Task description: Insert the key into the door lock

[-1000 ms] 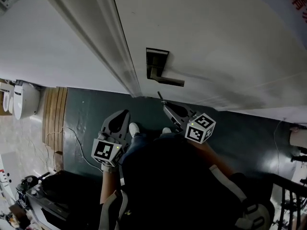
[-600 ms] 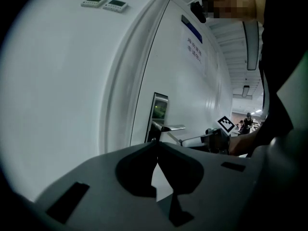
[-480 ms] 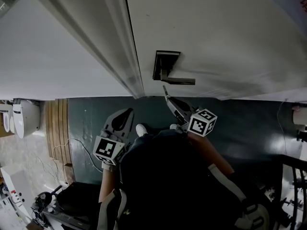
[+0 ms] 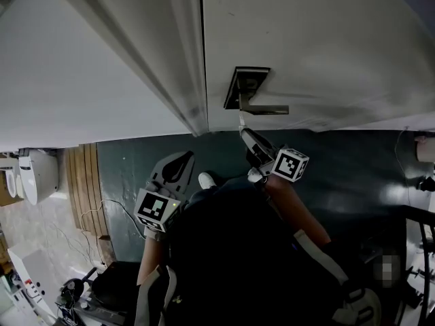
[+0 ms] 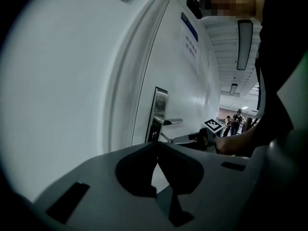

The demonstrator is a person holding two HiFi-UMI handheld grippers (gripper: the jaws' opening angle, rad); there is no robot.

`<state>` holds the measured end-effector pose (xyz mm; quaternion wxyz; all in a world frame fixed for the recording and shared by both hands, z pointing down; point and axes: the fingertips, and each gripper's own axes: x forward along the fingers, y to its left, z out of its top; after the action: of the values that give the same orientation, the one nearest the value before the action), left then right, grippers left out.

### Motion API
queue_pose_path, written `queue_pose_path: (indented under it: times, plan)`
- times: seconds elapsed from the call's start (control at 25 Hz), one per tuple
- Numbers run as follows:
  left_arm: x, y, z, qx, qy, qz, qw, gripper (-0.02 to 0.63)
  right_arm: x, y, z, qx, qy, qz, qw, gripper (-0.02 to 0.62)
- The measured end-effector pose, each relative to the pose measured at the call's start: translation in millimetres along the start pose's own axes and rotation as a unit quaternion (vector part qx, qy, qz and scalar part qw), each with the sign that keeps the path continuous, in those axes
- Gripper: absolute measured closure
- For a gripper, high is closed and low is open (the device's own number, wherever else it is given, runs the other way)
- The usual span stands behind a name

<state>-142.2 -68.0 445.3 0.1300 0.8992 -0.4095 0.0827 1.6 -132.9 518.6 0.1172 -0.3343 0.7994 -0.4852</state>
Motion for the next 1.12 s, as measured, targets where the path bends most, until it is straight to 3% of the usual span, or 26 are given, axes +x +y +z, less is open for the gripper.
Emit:
queue_pose_path:
  times: [0.52, 1.12]
  plan:
    - [-2.8, 11.3, -10.2, 0.009, 0.023, -0.014, 0.9996, 0.598, 16.8, -20.1, 2.4, 0.108, -0.045, 0.006, 0.993, 0.561]
    - [-7.4, 22.8, -14.8, 0.007, 0.025, -0.003, 0.9997, 0.598, 28.3, -21.0, 5.8, 0.173, -0.06, 0.025, 0.983, 0.561]
